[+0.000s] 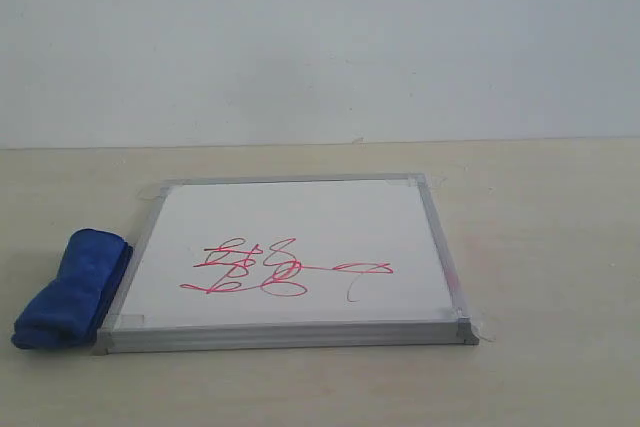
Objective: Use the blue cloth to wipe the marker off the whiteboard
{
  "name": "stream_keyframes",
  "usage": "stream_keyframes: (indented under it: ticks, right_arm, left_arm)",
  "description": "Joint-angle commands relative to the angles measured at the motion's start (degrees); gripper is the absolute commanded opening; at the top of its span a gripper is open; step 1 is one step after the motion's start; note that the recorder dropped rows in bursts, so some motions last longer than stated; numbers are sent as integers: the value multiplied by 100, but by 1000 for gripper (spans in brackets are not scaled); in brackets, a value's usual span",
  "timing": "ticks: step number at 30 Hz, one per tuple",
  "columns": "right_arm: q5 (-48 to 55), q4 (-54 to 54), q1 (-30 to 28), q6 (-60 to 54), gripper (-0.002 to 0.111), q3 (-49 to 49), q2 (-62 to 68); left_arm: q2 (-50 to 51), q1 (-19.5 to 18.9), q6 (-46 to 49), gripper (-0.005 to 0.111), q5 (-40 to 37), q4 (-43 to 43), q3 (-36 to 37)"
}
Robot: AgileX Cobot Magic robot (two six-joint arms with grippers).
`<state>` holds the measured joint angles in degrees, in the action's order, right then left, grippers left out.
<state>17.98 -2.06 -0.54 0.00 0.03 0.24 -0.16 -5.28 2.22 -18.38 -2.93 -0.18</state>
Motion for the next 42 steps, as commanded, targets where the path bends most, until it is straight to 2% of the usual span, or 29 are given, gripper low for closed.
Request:
stream_keyframes:
  ticks: [1, 6, 10, 12, 14, 16, 17, 19, 22, 24, 30, 37, 42]
  right_arm:
    - [-659, 7, 26, 0, 0, -3, -24]
    - [-1344, 7, 26, 0, 0, -3, -24]
    - [-2985, 7, 26, 0, 0, -3, -24]
    - [-3348, 7, 26, -86, 0, -71, -24]
    - [-3021, 26, 26, -282, 0, -534, -24]
    - [-2096, 26, 26, -329, 0, -1434, 194]
    - [-1383, 26, 26, -314, 0, -2133, 666]
    - [-581, 26, 26, -282, 0, -2970, 1395]
    - [-717, 26, 26, -185, 0, -3556, 2026]
    - [-1345, 26, 26, -185, 0, -3668, 2294]
    - [-1739, 26, 26, -185, 0, -3668, 2314]
    - [-1557, 26, 26, 149, 0, -3668, 2331]
    - [-958, 206, 54, 487, 0, -3668, 2772]
  left_arm:
    - [16, 46, 26, 4, 36, -67, 18]
    - [16, 46, 26, 4, 36, -67, 18]
    - [16, 46, 26, 4, 36, -67, 18]
    - [16, 46, 26, 4, 36, -67, 18]
    - [16, 46, 26, 4, 36, -67, 18]
    - [16, 46, 26, 4, 36, -67, 18]
    - [16, 46, 26, 4, 36, -67, 18]
    - [16, 46, 26, 4, 36, -67, 18]
    - [16, 46, 26, 4, 36, -67, 18]
    - [16, 46, 26, 4, 36, -67, 18]
    - [16, 46, 26, 4, 36, -67, 18]
    - [16, 46, 26, 4, 36, -67, 18]
    - [16, 46, 26, 4, 36, -67, 18]
